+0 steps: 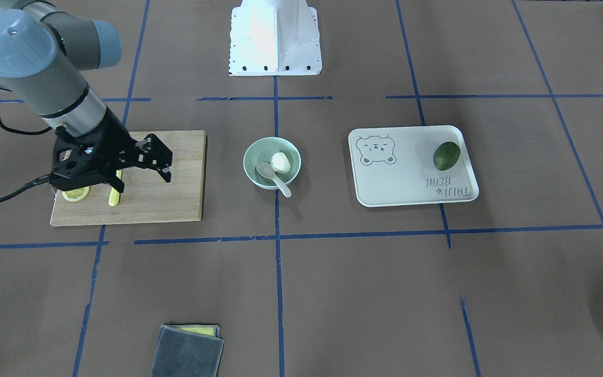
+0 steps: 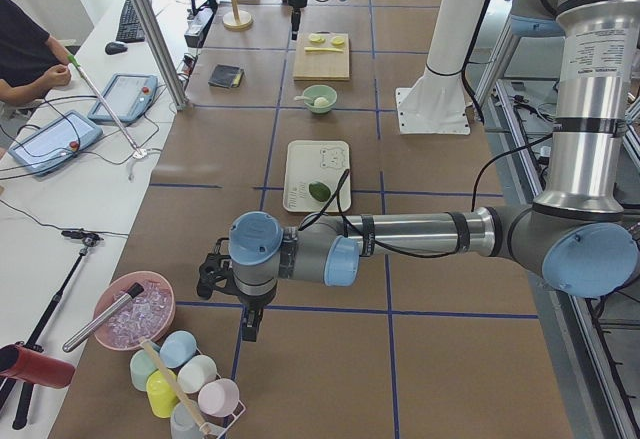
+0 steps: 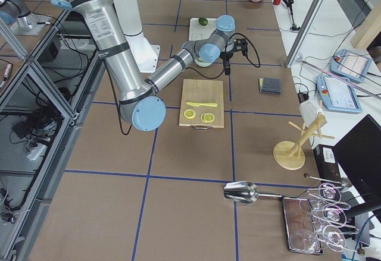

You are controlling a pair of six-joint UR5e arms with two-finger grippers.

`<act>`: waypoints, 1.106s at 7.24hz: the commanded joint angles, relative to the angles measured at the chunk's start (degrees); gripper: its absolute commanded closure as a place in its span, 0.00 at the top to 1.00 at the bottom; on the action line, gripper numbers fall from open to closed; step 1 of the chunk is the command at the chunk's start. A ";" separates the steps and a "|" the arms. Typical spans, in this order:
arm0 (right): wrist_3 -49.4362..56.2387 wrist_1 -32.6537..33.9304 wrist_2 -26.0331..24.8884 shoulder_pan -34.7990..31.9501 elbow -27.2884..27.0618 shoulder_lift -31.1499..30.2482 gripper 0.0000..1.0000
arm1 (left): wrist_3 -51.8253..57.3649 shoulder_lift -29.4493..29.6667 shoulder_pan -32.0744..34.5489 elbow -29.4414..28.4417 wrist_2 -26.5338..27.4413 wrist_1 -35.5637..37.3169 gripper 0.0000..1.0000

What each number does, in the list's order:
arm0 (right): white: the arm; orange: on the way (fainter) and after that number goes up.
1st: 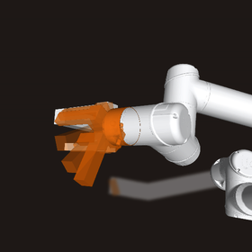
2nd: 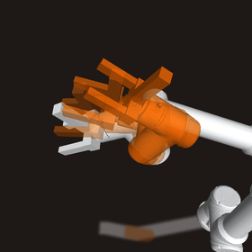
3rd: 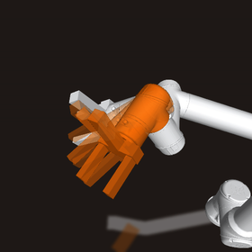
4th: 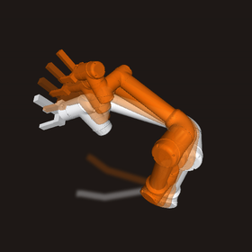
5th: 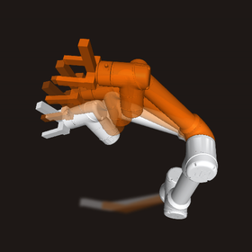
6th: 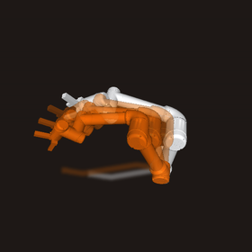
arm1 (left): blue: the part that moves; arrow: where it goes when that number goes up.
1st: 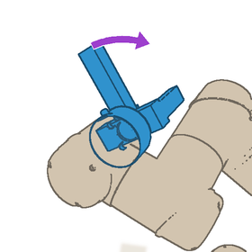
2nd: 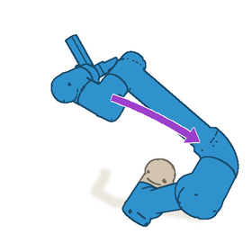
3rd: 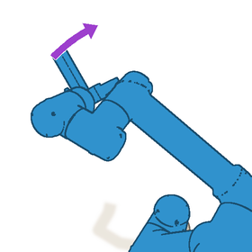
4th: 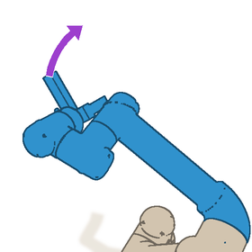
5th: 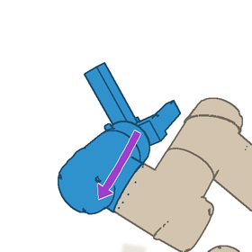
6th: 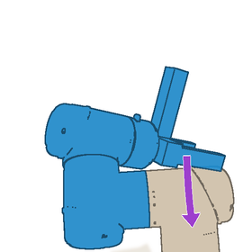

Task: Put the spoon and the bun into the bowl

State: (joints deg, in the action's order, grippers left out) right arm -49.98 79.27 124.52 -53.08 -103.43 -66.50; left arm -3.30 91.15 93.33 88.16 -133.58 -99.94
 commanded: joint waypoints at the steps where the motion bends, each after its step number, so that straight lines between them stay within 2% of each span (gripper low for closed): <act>1: 13.09 1.67 3.44 -7.00 -0.29 -6.33 1.00 | -6.77 -0.01 -4.80 3.49 0.51 -0.08 1.00; 3: 25.40 3.42 5.54 -14.73 0.50 -11.61 1.00 | -6.99 -0.09 -5.27 3.51 0.43 -0.25 1.00; 5: 40.68 14.37 5.82 -21.85 0.68 -12.68 1.00 | -6.81 -0.18 -5.27 3.51 0.34 -0.43 1.00; 6: 47.19 15.90 6.08 -26.06 2.25 -15.30 1.00 | -6.81 -0.18 -5.27 3.51 0.25 -0.52 1.00; 8: 54.96 15.39 11.42 -32.58 8.29 -17.69 1.00 | -6.72 -0.80 -5.27 3.60 0.16 -0.78 1.00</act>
State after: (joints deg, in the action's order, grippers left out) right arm -0.18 94.60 133.00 -81.43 -99.02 -82.65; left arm -10.05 90.63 88.07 91.69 -133.37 -100.58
